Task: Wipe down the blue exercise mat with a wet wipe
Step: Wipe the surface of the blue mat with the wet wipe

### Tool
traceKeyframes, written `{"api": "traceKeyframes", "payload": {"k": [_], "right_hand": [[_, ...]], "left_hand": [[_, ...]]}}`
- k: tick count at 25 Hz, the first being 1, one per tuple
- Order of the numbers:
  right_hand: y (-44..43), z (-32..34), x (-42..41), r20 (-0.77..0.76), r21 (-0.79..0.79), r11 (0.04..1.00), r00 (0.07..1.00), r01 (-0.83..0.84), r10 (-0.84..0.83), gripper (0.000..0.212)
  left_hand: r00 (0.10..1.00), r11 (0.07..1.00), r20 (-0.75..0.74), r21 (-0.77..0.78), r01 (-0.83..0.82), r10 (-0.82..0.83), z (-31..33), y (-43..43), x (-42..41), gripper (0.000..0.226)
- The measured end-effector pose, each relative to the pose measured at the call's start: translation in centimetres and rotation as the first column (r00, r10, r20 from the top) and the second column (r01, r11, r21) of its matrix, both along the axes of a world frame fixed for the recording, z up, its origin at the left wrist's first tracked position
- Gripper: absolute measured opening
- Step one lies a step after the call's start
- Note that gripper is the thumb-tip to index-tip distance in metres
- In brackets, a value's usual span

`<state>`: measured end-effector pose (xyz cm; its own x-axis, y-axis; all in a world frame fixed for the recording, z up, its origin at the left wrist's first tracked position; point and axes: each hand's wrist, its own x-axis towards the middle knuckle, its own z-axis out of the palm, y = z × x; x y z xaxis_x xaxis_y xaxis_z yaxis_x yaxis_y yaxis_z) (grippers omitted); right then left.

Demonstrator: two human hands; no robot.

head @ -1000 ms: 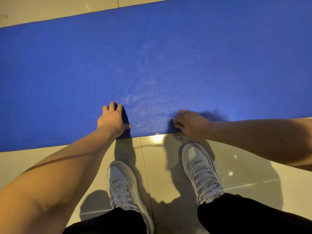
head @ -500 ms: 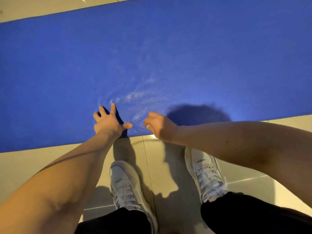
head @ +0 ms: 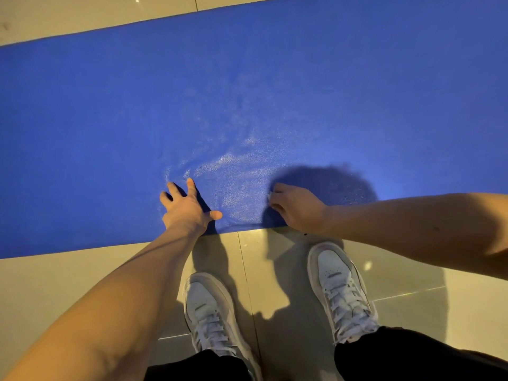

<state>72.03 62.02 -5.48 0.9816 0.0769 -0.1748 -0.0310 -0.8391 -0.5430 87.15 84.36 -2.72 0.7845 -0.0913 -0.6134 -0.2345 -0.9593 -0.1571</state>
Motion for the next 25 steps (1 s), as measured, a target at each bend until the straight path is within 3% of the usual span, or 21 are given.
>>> {"api": "traceKeyframes", "payload": {"k": [4,9,11,14,16,18,20,22,25], "right_hand": [[4.5,-1.2,1.9,0.023,0.055,0.993,0.994,-0.107,0.106,0.022],[6.4,-0.1,3.0,0.212,0.179,0.977,0.974,-0.120,0.081,0.016],[5.1,1.5,3.4,0.088,0.335,0.935,0.984,0.117,-0.155,0.015],[2.5,2.7,3.4,-0.264,0.511,0.705,0.871,0.491,-0.415,0.011],[1.3,2.6,3.1,-0.360,0.496,0.599,0.777,0.629,-0.516,0.012],[0.9,2.6,2.6,-0.397,0.455,0.563,0.723,0.690,-0.565,0.014],[1.2,3.5,2.3,-0.426,0.455,0.545,0.710,0.704,-0.561,0.012],[1.5,5.4,2.3,-0.395,0.496,0.566,0.752,0.658,-0.529,0.008],[2.2,9.5,2.9,-0.338,0.538,0.592,0.797,0.600,-0.500,0.005]], "left_hand": [[1.000,1.000,0.001,0.005,0.008,-0.008,-0.1,0.2,0.1,0.122],[1.000,1.000,-0.001,0.007,-0.009,0.009,0.0,0.1,0.0,0.122],[0.999,0.999,-0.034,0.003,-0.033,0.033,0.0,0.0,0.1,0.123],[0.997,0.999,-0.052,-0.005,-0.050,0.050,0.8,-0.7,0.1,0.118],[0.999,0.999,-0.031,-0.033,-0.013,0.011,1.5,-1.3,-0.4,0.101],[1.000,0.990,-0.018,-0.144,0.014,-0.017,1.8,-1.7,-1.0,0.074],[0.998,0.919,-0.067,-0.391,-0.041,0.016,2.4,-2.2,-1.8,0.055],[0.958,0.732,-0.252,-0.626,-0.269,0.137,4.3,-3.0,-2.9,0.049],[0.894,0.501,-0.399,-0.742,-0.446,0.204,8.3,-4.1,-4.8,0.041]]}}
